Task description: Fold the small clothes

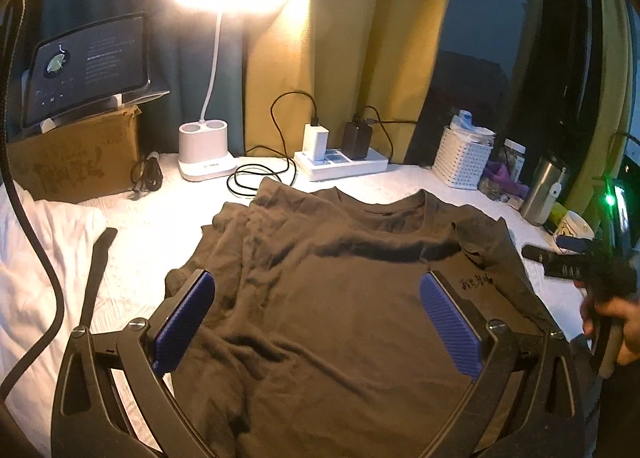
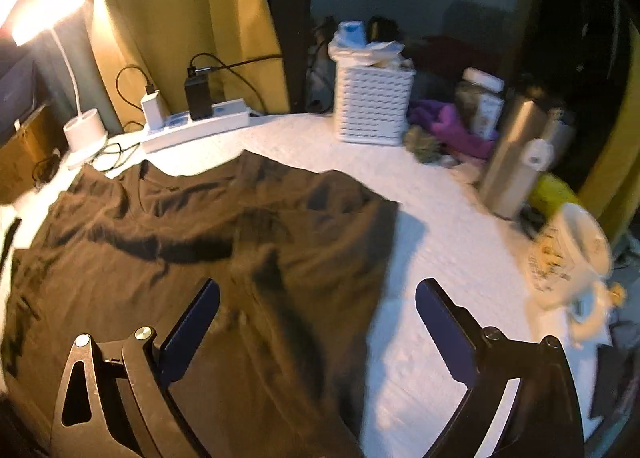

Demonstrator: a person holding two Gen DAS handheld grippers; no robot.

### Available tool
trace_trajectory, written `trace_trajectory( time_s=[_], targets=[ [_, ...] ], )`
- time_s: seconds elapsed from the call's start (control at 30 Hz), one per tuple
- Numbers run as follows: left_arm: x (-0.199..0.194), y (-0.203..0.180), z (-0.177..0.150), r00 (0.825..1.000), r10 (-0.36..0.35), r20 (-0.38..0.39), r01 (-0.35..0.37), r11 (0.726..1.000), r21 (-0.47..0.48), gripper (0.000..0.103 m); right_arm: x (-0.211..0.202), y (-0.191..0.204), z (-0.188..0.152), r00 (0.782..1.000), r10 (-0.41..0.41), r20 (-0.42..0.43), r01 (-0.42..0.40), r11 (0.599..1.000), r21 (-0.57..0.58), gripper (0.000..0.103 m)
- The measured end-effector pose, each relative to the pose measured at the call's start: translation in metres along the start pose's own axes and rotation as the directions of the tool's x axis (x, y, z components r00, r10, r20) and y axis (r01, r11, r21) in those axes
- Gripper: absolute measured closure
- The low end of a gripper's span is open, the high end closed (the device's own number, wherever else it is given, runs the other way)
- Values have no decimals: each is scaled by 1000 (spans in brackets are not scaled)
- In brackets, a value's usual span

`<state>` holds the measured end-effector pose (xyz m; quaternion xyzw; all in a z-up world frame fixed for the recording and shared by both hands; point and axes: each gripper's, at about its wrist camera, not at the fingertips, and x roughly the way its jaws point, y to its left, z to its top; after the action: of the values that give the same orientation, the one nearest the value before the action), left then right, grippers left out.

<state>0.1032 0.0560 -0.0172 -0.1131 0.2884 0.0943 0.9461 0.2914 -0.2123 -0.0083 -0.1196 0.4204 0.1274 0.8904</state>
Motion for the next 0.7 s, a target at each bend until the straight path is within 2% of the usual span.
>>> trace_trajectory(
  time_s=[0.1, 0.17, 0.23, 0.37, 0.53, 0.7],
  targets=[
    [-1, -5, -10, 1000, -6, -10, 6, 1000, 2, 2, -11, 17, -27, 999, -39, 1, 39, 993, -107, 9],
    [-1, -8, -16, 1000, -10, -20, 10, 1000, 4, 2, -8, 29, -47, 998, -35, -46, 27, 986, -165, 44],
    [-1, -11, -22, 999, -15, -37, 15, 1000, 6, 2, -1, 37, -61, 995, -39, -89, 21, 980, -200, 60],
    [-5, -14, -26, 999, -6, -47, 8, 1000, 27, 2, 6, 49, -72, 995, -9, -99, -13, 975, -223, 63],
    [-6, -11, -21, 999, 21, -41, -20, 1000, 24, 2, 18, 58, -53, 997, 13, -81, -31, 973, -230, 63],
    [0, -6, -20, 997, 57, -59, -56, 998, 21, 2, 42, 49, -43, 994, 6, -111, -28, 981, -192, 67]
  ],
)
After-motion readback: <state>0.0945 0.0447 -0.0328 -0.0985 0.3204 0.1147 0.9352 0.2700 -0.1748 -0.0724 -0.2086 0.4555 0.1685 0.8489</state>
